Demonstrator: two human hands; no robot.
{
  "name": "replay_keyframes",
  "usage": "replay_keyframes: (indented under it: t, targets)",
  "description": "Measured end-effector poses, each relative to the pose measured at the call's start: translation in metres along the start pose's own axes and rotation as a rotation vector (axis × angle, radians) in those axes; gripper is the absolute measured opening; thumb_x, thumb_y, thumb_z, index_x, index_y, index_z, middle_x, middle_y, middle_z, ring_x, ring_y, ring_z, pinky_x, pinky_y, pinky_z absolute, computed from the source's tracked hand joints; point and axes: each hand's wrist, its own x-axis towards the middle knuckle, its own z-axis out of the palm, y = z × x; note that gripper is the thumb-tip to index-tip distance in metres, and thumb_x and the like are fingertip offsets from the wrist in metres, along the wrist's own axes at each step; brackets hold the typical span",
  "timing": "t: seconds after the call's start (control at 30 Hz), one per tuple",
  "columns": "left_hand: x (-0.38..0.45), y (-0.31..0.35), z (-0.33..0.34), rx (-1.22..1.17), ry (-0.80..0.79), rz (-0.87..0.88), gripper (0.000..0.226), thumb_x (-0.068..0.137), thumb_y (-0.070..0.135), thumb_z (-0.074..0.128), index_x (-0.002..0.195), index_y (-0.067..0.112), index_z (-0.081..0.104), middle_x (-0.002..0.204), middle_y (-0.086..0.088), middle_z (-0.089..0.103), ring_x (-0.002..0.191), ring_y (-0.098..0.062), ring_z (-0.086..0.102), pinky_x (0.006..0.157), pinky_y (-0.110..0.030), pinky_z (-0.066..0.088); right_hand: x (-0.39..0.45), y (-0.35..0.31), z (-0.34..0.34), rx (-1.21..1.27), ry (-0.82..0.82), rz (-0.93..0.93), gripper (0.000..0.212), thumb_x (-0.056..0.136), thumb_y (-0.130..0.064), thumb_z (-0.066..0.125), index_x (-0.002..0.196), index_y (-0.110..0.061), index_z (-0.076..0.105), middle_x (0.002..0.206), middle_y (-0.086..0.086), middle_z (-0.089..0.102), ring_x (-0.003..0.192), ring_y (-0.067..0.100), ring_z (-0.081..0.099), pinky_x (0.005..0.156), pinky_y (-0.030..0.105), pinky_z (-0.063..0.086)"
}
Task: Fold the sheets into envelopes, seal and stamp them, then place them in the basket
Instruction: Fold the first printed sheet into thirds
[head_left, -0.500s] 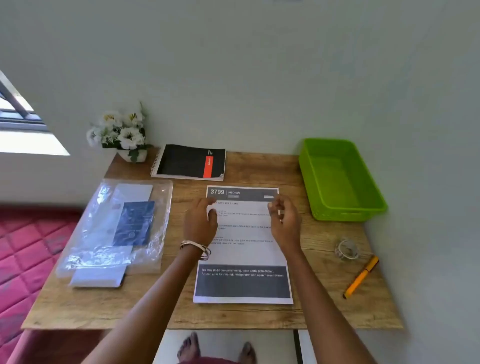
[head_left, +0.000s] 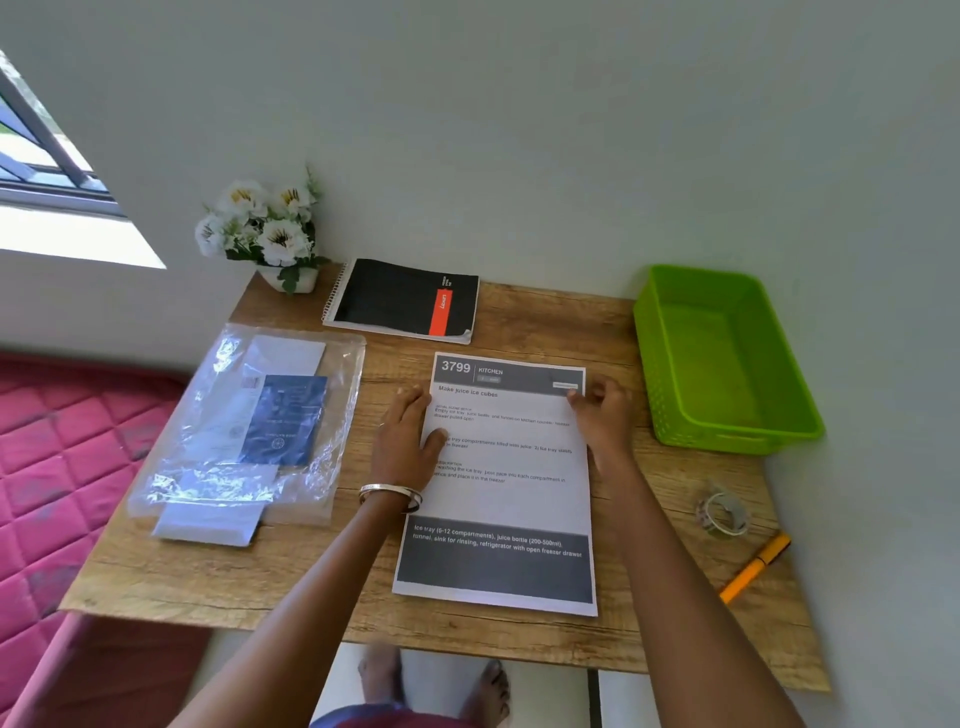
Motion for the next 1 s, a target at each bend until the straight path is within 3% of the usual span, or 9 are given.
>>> replay_keyframes:
  t: [0.13,0.33,0.43,0.57,0.73,0.9,1.0]
  targets:
    - [0.000,0.000,0.002,-0.004,0.011,-0.016,0.052,0.085,0.019,0.063,0.132,0.008,0.047,0.142,-0.004,0.041,0.127,-0.020,0.041,0.102,-0.029,0.034,-0.006,-0.008,-0.006,0.182,0.041,-0.030,0.019,0.080,-0.011,0.072,0.098,-0.013,0.066,0.094,0.006,0.068,0.088,0.025,0.064,0.080,0.045,0.056]
    - [0.000,-0.002,0.006,0.019,0.030,-0.016,0.050,0.085,0.023,0.063,0.131,0.009,0.048,0.139,-0.004,0.043,0.123,-0.021,0.045,0.102,-0.037,0.039,-0.028,-0.008,-0.018,0.428,0.123,-0.121,0.015,0.075,-0.007,0.077,0.084,-0.011,0.066,0.072,-0.001,0.063,0.065,0.010,0.054,0.063,0.030,0.048]
    - [0.000,-0.002,0.007,0.026,0.033,-0.020,0.051,0.085,0.024,0.063,0.131,0.009,0.048,0.138,-0.004,0.043,0.123,-0.021,0.045,0.102,-0.038,0.040,-0.027,-0.012,-0.022,0.470,0.140,-0.135,0.020,0.071,-0.006,0.080,0.085,-0.013,0.067,0.073,-0.004,0.064,0.063,0.003,0.056,0.062,0.023,0.050]
    - [-0.001,-0.003,0.008,0.036,0.044,-0.024,0.051,0.085,0.025,0.062,0.131,0.009,0.048,0.137,-0.004,0.043,0.122,-0.021,0.045,0.101,-0.039,0.040,-0.021,-0.013,-0.022,0.442,0.091,-0.140,0.018,0.073,-0.004,0.078,0.089,-0.007,0.070,0.073,-0.004,0.065,0.061,0.000,0.056,0.060,0.023,0.051]
    - [-0.002,-0.003,0.008,0.057,0.041,-0.012,0.049,0.086,0.027,0.060,0.131,0.011,0.047,0.135,-0.001,0.042,0.119,-0.018,0.045,0.098,-0.035,0.038,-0.018,-0.015,-0.024,0.375,0.062,-0.198,0.021,0.079,0.001,0.071,0.100,0.002,0.070,0.075,-0.009,0.064,0.061,-0.010,0.058,0.060,0.007,0.046]
    - [-0.002,-0.003,0.009,0.060,0.032,-0.020,0.052,0.087,0.028,0.060,0.133,0.012,0.044,0.136,-0.002,0.041,0.120,-0.019,0.044,0.098,-0.038,0.040,-0.026,-0.023,-0.028,0.361,0.086,-0.282,0.016,0.079,-0.005,0.072,0.087,-0.018,0.071,0.078,-0.012,0.067,0.068,-0.002,0.058,0.066,0.028,0.051]
    - [-0.002,-0.002,0.009,0.062,0.028,-0.049,0.056,0.087,0.028,0.059,0.137,0.013,0.039,0.138,-0.003,0.039,0.122,-0.021,0.043,0.099,-0.039,0.038,-0.032,-0.019,-0.031,0.349,0.079,-0.358,0.020,0.078,-0.005,0.073,0.081,-0.025,0.071,0.092,-0.009,0.069,0.087,0.007,0.063,0.075,0.031,0.051]
